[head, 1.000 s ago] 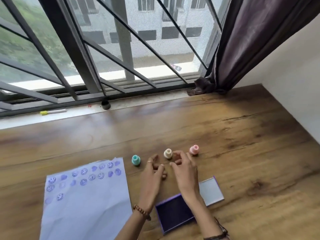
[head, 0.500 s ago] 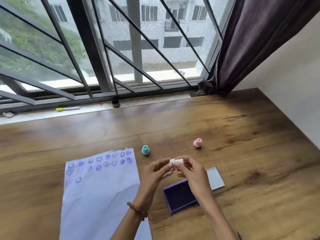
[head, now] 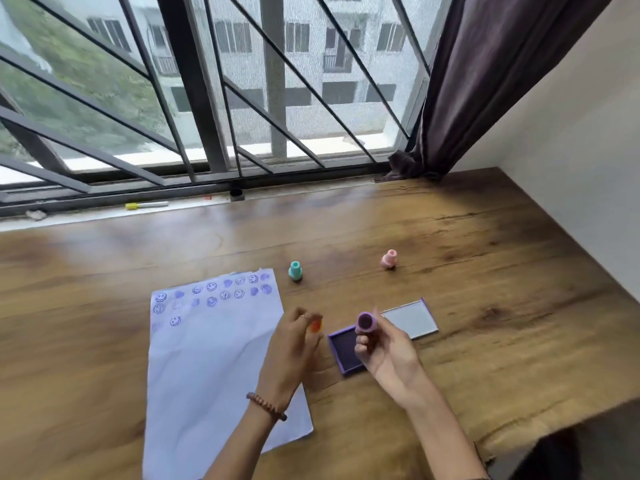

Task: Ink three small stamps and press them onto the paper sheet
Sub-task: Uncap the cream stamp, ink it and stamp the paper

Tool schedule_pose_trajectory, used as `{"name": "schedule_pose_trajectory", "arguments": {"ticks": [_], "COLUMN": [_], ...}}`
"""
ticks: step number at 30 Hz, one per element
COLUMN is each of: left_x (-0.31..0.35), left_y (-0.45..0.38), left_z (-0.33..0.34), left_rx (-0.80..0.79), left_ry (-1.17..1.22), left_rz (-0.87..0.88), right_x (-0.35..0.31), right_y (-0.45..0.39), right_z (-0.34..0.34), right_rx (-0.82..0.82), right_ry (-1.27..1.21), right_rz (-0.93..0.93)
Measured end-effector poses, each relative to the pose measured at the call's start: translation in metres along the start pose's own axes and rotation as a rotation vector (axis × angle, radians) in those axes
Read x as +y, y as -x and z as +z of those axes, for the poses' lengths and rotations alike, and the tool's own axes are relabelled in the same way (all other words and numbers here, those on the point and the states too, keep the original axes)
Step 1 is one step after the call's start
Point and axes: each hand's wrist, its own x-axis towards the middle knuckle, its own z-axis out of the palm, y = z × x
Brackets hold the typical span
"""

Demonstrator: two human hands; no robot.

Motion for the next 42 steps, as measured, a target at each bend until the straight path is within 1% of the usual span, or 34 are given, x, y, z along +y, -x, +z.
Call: {"name": "schedule_pose_trajectory", "arguments": {"ticks": [2,3,5,7,9,11,13,16,17,18,20,21,23,24,26,28,30,31,32,34,36,38,40,42], "left_x": [-0.007,-0.009,-0.013,-0.015,-0.015,-0.016,-0.019,-0.023,-0.024,-0.024,-0.024,-0.025,-0.027,-0.029,-0.035,-0.040,-0.052,-0.060,-0.069,-0.090,-0.113,-0.136,-0.154,-0.168], "left_y": [0.007,0.010,0.014,0.018,0.020,0.022,0.022,0.022,0.023,0.023,0.024,0.024,0.026,0.028,0.033,0.037,0.043,0.047,0.051,0.058,0.065,0.070,0.071,0.070], "left_z": [-0.001,-0.001,0.002,0.006,0.013,0.018,0.021,0.023,0.023,0.023,0.024,0.024,0.023,0.021,0.012,-0.005,-0.026,-0.038,-0.052,-0.081,-0.110,-0.134,-0.153,-0.166], "left_rx": [-0.034,-0.044,-0.063,-0.079,-0.092,-0.107,-0.100,-0.079,-0.078,-0.078,-0.101,-0.112,-0.144,-0.155,-0.122,-0.059,0.017,0.053,0.081,0.111,0.118,0.093,0.043,-0.017], "left_ry": [-0.062,-0.080,-0.139,-0.219,-0.249,-0.288,-0.297,-0.275,-0.276,-0.279,-0.294,-0.299,-0.319,-0.333,-0.336,-0.315,-0.334,-0.354,-0.369,-0.385,-0.393,-0.371,-0.366,-0.363], "left_rz": [-0.006,-0.005,0.015,0.021,0.031,0.056,0.073,0.086,0.086,0.087,0.103,0.111,0.131,0.144,0.136,0.118,0.099,0.081,0.055,-0.006,-0.063,-0.101,-0.089,-0.051], "right_x": [0.003,0.004,0.004,0.002,-0.003,-0.006,-0.011,-0.015,-0.011,-0.004,0.015,0.020,0.017,0.014,0.012,0.018,0.032,0.043,0.054,0.079,0.102,0.122,0.136,0.148], "right_y": [0.003,0.004,0.007,0.012,0.018,0.025,0.033,0.036,0.033,0.028,0.018,0.014,0.005,0.003,-0.002,0.001,0.005,0.006,0.006,0.005,0.002,-0.005,-0.010,-0.018], "right_z": [-0.008,-0.011,-0.015,-0.014,-0.008,0.002,0.012,0.022,0.021,0.018,0.004,-0.003,-0.010,-0.010,-0.007,0.003,0.020,0.031,0.044,0.071,0.097,0.121,0.143,0.161], "right_rx": [0.025,0.035,0.062,0.151,0.201,0.167,0.163,0.237,0.249,0.238,0.192,0.177,0.184,0.199,0.242,0.256,0.171,0.112,0.057,-0.030,-0.067,-0.048,-0.007,0.045], "right_ry": [0.099,0.219,0.587,1.015,1.364,1.579,1.681,1.610,1.613,1.659,1.797,1.834,1.805,1.757,1.614,1.338,1.015,0.908,0.834,0.773,0.832,0.956,1.117,1.343], "right_rz": [-0.069,-0.135,-0.290,-0.442,-0.564,-0.666,-0.804,-1.075,-1.080,-1.009,-0.764,-0.685,-0.634,-0.619,-0.575,-0.511,-0.411,-0.357,-0.306,-0.227,-0.217,-0.260,-0.343,-0.457]}}
